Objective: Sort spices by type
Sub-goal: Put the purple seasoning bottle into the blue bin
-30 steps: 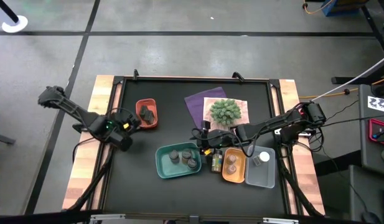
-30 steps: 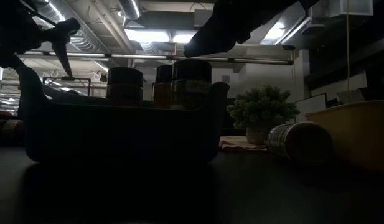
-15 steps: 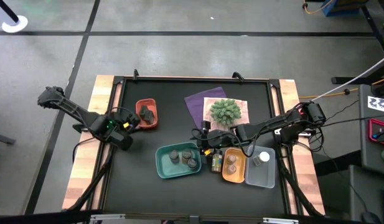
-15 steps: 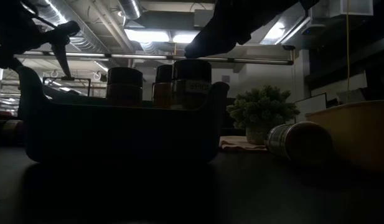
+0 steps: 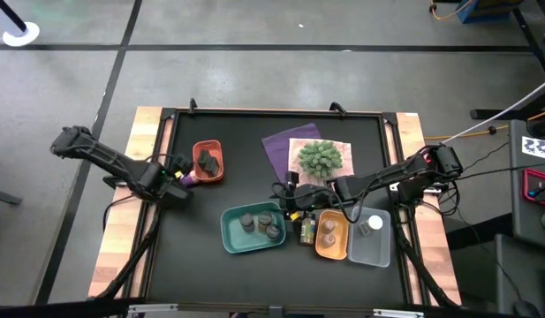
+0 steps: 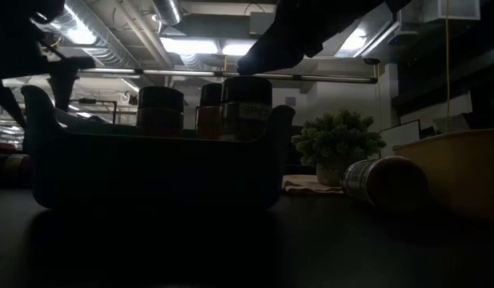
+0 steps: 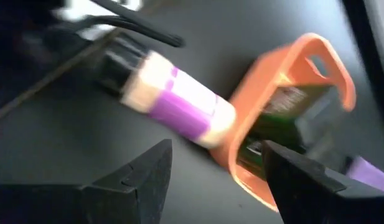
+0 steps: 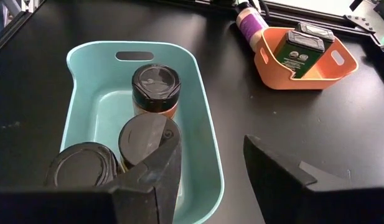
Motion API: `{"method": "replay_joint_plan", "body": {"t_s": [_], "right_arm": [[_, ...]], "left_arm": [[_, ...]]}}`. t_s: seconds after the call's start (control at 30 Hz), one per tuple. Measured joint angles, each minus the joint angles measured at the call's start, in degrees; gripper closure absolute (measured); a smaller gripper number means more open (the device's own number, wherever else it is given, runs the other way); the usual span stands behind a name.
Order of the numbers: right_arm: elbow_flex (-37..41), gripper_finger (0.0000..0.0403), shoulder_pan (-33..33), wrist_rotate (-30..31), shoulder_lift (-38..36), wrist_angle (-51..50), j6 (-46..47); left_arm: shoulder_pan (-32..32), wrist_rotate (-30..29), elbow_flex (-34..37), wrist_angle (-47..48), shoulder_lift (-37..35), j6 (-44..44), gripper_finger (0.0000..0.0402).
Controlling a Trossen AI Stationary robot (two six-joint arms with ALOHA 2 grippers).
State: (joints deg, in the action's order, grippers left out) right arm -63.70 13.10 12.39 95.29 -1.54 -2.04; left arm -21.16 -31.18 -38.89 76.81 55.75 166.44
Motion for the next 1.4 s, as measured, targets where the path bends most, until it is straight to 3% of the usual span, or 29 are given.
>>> {"method": "replay_joint_plan", "body": {"t_s": [0.3, 0.83, 1.4], "right_arm": [[0.00, 0.0230, 0.00, -0.01, 0.02, 0.00, 0.00], [0.00, 0.0230, 0.00, -0.01, 0.02, 0.11, 0.02], [0.00, 0.0230, 0.00, -0.01, 0.00, 0.09, 0.03]], "left_arm": [[3.07, 2.67, 0.00, 0.98, 6.54, 7.19, 0.0171], [8.03, 5.77, 0.01, -2.87, 13.41, 12.14, 0.0171], [13.41, 5.77, 0.02, -4.11, 14.62, 12.05, 0.0171]]}}
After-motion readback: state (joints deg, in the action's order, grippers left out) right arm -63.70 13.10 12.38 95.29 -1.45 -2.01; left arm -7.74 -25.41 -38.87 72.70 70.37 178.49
